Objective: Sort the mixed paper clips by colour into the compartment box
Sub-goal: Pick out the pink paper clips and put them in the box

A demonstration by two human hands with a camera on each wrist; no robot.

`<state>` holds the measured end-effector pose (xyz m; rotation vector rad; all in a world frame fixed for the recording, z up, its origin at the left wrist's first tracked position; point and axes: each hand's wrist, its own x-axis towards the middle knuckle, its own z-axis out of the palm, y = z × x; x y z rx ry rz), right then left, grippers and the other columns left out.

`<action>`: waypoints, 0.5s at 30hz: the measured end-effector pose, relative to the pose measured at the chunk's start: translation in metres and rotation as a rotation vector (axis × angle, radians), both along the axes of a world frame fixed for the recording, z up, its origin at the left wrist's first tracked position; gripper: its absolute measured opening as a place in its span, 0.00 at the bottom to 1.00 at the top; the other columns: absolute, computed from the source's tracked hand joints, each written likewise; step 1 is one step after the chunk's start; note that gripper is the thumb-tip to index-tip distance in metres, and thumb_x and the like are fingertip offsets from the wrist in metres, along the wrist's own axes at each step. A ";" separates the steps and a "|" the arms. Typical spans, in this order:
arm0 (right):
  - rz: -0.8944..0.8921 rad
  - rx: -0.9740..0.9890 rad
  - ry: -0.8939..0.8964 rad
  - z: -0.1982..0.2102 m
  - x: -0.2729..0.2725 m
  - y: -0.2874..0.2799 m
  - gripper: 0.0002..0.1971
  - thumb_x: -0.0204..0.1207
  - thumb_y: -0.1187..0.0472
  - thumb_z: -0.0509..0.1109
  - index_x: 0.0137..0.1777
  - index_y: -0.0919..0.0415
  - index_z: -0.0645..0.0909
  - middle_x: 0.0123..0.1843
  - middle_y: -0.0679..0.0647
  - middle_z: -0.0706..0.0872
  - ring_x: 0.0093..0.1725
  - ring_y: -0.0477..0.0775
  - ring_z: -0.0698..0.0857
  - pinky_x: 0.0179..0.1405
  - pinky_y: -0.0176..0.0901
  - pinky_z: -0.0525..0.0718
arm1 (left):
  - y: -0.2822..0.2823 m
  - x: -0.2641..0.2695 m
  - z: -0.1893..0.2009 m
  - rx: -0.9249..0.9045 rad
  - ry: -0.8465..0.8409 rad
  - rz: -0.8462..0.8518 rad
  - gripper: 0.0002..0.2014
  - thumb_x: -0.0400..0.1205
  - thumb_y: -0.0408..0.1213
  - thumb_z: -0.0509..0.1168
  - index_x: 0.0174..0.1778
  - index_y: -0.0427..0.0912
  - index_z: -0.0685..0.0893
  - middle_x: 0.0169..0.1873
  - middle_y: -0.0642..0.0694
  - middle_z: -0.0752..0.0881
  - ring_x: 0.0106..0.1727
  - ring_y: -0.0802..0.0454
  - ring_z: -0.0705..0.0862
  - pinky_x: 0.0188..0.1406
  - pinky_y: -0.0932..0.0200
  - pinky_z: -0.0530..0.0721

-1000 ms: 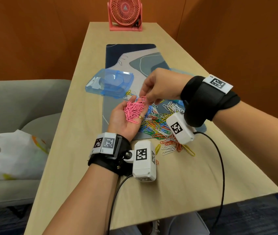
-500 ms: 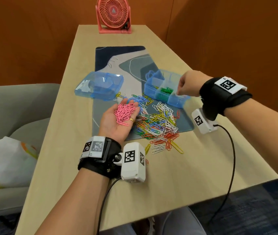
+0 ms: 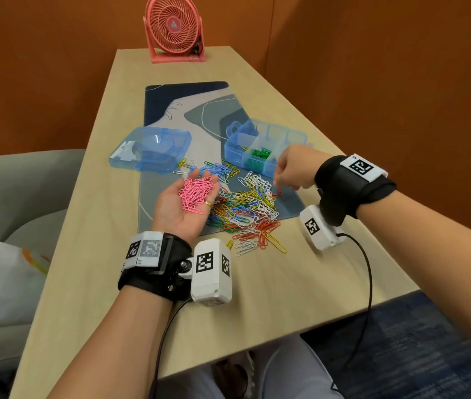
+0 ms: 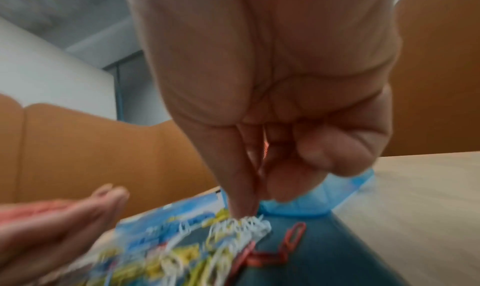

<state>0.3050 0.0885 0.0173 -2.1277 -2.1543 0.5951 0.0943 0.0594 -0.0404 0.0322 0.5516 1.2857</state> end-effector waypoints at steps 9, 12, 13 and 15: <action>0.181 -0.017 -0.026 -0.004 -0.005 -0.007 0.12 0.76 0.69 0.67 0.47 0.51 0.87 0.35 0.42 0.79 0.36 0.42 0.76 0.31 0.30 0.70 | -0.002 0.007 0.003 -0.006 -0.004 -0.006 0.18 0.89 0.39 0.50 0.46 0.33 0.81 0.45 0.33 0.83 0.51 0.37 0.81 0.60 0.42 0.77; 0.059 0.020 -0.065 -0.010 0.001 -0.003 0.05 0.75 0.65 0.68 0.40 0.61 0.86 0.38 0.55 0.86 0.38 0.53 0.82 0.32 0.37 0.77 | -0.004 0.010 0.003 -0.014 -0.005 -0.007 0.18 0.89 0.40 0.50 0.46 0.33 0.81 0.44 0.32 0.83 0.51 0.37 0.81 0.63 0.43 0.77; 0.030 -0.007 -0.067 -0.012 0.001 -0.003 0.05 0.74 0.62 0.71 0.40 0.63 0.86 0.35 0.55 0.86 0.33 0.52 0.82 0.28 0.36 0.77 | -0.005 0.011 0.003 -0.015 -0.004 -0.012 0.19 0.89 0.40 0.50 0.46 0.33 0.81 0.45 0.32 0.83 0.51 0.37 0.81 0.61 0.43 0.77; -0.009 -0.063 -0.036 -0.016 0.000 -0.004 0.10 0.72 0.56 0.76 0.41 0.64 0.86 0.31 0.54 0.86 0.28 0.50 0.81 0.23 0.35 0.77 | -0.005 0.014 0.003 -0.019 -0.001 -0.021 0.19 0.89 0.40 0.50 0.46 0.33 0.81 0.46 0.32 0.83 0.52 0.37 0.81 0.60 0.44 0.77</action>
